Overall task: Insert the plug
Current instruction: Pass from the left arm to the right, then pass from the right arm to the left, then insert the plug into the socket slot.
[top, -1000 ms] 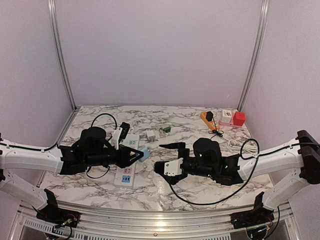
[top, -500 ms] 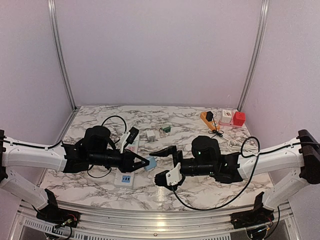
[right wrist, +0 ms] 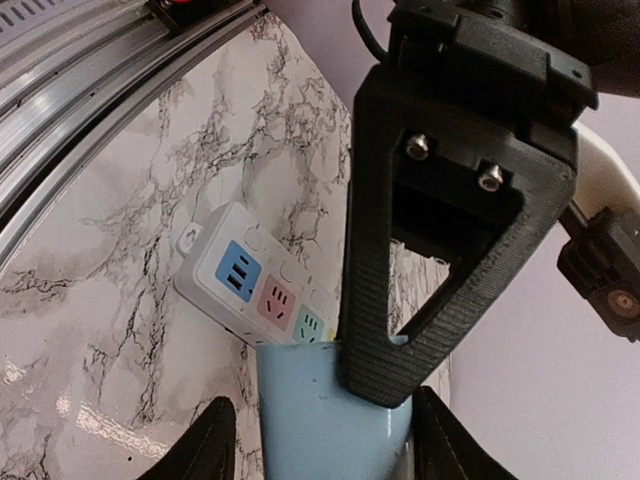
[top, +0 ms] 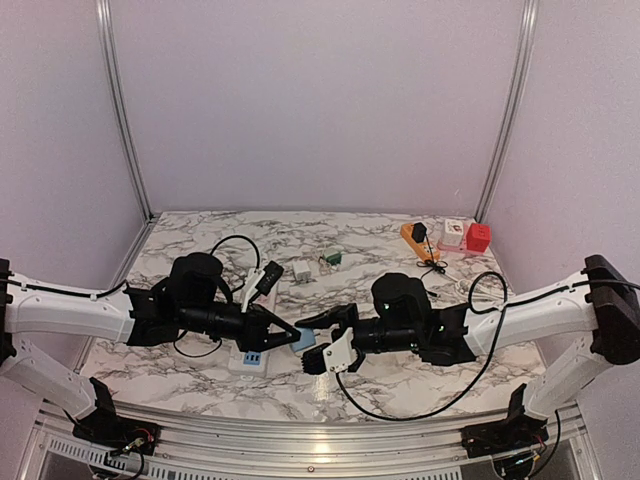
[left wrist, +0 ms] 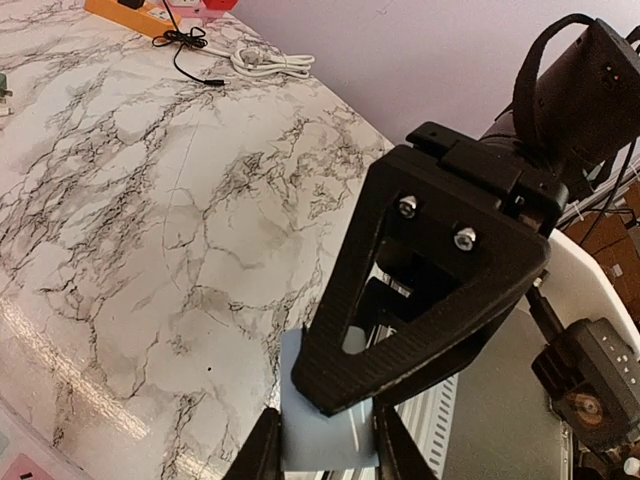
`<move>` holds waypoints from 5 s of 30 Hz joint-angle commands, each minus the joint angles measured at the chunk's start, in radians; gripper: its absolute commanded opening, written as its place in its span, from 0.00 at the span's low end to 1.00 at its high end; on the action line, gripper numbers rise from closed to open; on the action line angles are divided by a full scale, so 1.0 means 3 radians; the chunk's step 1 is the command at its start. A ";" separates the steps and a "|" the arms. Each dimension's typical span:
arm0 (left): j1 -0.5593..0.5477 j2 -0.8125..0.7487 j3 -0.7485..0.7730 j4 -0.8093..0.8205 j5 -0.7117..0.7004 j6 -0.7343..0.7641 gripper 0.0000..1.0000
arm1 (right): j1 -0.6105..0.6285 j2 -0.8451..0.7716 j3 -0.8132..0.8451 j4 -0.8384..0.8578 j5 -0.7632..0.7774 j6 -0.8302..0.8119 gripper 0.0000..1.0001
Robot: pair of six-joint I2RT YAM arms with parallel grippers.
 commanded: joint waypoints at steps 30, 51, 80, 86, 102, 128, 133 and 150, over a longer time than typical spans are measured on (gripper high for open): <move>-0.0019 -0.0098 0.0123 0.0112 -0.0009 0.0030 0.56 | -0.0078 -0.0053 0.0011 0.0447 0.0194 0.0607 0.00; -0.0007 -0.0208 -0.0051 0.0306 -0.0494 -0.0096 0.00 | -0.0072 0.0095 0.0031 0.0583 0.0276 0.0896 0.41; 0.0472 0.0319 0.1008 -0.2165 -0.1824 -0.0326 0.00 | -0.0165 0.0003 0.0132 0.0238 0.1456 0.1751 0.99; 0.0550 0.0380 0.1235 -0.2471 -0.1713 -0.0405 0.00 | -0.0163 0.0013 0.0100 0.0292 0.1450 0.1778 0.99; 0.0633 0.0500 0.1408 -0.2764 -0.2167 -0.0670 0.00 | -0.0163 0.0068 0.0070 0.0323 0.1429 0.1805 0.99; 0.0738 0.0936 0.1901 -0.3070 -0.1644 -0.0736 0.00 | -0.0163 0.0178 0.0171 0.0279 0.1451 0.1827 0.99; 0.0738 0.0998 0.2015 -0.3174 -0.1698 -0.0876 0.00 | -0.0165 0.0194 0.0171 0.0274 0.1462 0.1816 0.98; 0.0738 0.1431 0.2304 -0.3698 -0.1591 -0.1120 0.00 | -0.0165 0.0276 0.0170 0.0273 0.1464 0.1843 0.98</move>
